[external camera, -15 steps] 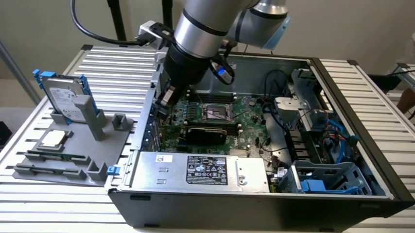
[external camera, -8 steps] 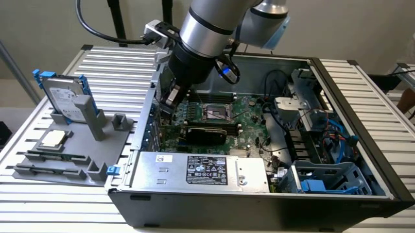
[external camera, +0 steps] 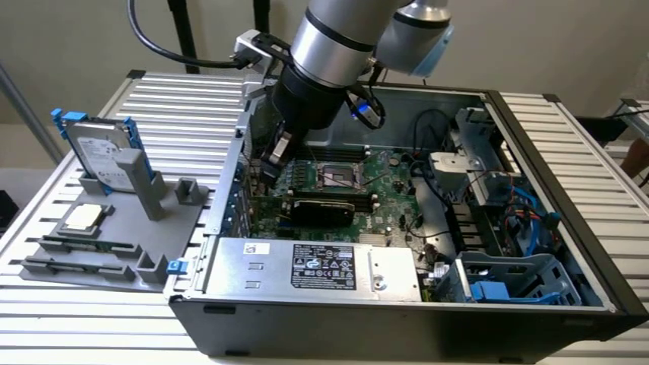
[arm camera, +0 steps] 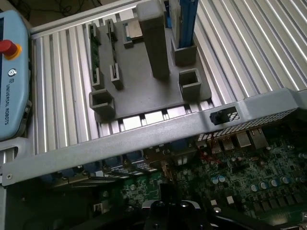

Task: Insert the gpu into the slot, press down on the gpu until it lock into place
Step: 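Press down on the gpu until it lock into place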

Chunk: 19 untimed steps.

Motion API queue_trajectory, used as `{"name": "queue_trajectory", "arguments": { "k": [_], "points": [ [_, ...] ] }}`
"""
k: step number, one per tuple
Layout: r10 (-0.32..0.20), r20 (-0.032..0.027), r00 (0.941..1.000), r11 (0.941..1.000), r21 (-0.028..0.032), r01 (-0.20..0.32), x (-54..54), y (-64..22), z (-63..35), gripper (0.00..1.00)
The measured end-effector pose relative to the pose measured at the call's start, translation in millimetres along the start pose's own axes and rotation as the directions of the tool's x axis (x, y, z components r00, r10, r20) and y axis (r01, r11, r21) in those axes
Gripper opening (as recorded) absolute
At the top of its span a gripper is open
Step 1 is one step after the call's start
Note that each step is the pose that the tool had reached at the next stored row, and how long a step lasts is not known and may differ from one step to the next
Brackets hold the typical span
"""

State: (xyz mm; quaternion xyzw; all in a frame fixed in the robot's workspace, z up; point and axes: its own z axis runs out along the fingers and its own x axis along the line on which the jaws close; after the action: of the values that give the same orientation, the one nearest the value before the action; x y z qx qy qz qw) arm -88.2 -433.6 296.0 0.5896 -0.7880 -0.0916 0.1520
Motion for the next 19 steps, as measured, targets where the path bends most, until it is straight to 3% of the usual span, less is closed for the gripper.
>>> {"name": "queue_trajectory", "arguments": {
  "k": [11,19],
  "points": [
    [-0.036,0.0061,0.9993,0.9975,0.0611,0.035,-0.3,-4.9,-4.8,0.11],
    [-0.077,0.0086,0.9970,0.9924,0.0964,0.076,0.8,-7.6,-9.7,0.11]
  ]
}}
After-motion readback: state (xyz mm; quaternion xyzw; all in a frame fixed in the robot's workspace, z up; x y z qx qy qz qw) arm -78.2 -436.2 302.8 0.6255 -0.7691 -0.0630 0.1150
